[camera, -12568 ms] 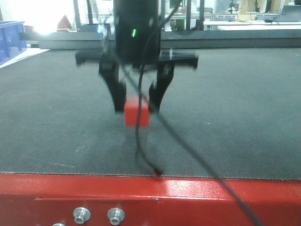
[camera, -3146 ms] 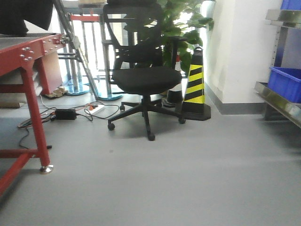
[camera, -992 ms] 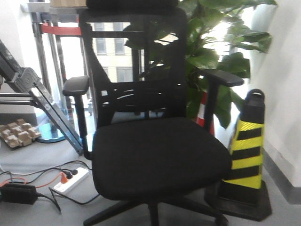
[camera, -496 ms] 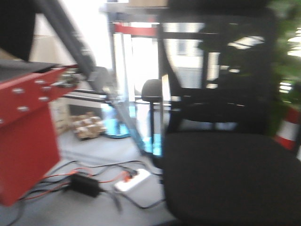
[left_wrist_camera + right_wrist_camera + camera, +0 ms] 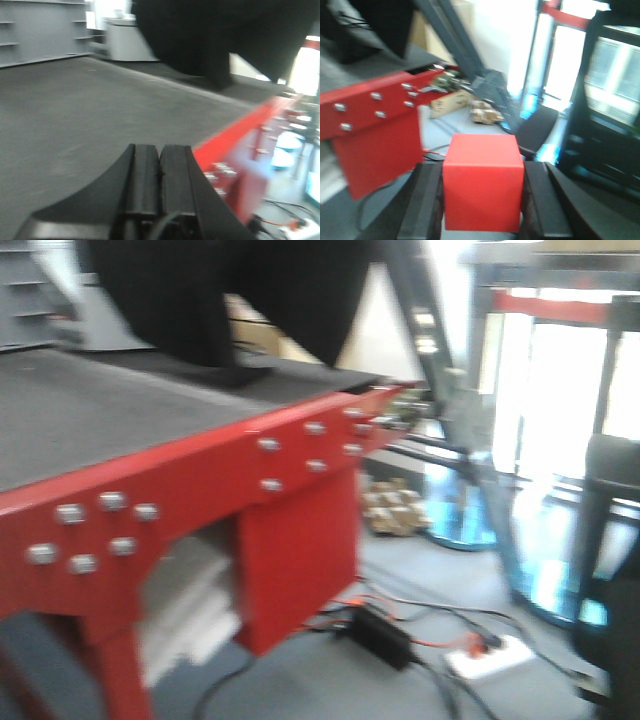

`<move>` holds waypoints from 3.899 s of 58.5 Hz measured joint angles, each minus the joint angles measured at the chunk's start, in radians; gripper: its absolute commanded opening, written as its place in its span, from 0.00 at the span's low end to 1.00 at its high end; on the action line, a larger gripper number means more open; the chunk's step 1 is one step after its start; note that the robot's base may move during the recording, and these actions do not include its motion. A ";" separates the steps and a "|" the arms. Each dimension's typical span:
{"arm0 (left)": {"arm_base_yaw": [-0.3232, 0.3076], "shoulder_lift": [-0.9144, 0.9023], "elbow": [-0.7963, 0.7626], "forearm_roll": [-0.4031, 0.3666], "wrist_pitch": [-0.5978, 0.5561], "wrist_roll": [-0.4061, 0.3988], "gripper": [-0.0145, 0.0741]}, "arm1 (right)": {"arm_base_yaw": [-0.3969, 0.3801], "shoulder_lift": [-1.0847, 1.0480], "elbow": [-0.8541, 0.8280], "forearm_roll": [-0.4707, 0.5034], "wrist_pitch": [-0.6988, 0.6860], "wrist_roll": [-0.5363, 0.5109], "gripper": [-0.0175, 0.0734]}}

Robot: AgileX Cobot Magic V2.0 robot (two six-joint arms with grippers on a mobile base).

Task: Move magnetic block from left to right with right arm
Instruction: 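Turn the base past the chair toward the second table, then stop the base at the second table's edge, cube held, then lower the held red cube onto the second table with right gripper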

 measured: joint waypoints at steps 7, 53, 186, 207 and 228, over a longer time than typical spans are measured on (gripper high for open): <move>0.000 0.000 0.000 0.000 0.000 0.000 0.03 | 0.000 0.000 0.000 0.000 0.000 0.000 0.62; 0.000 0.000 0.000 0.000 0.000 0.000 0.03 | 0.000 0.000 0.000 0.000 0.000 0.000 0.62; 0.000 0.000 0.000 0.000 0.000 0.000 0.03 | 0.000 0.000 0.000 0.000 0.000 0.000 0.62; 0.000 0.000 0.000 0.000 0.000 0.000 0.03 | 0.000 0.035 -0.027 0.045 -0.037 0.000 0.62; 0.000 0.000 0.000 0.000 0.000 0.000 0.03 | 0.154 0.411 -0.173 0.035 0.017 0.000 0.62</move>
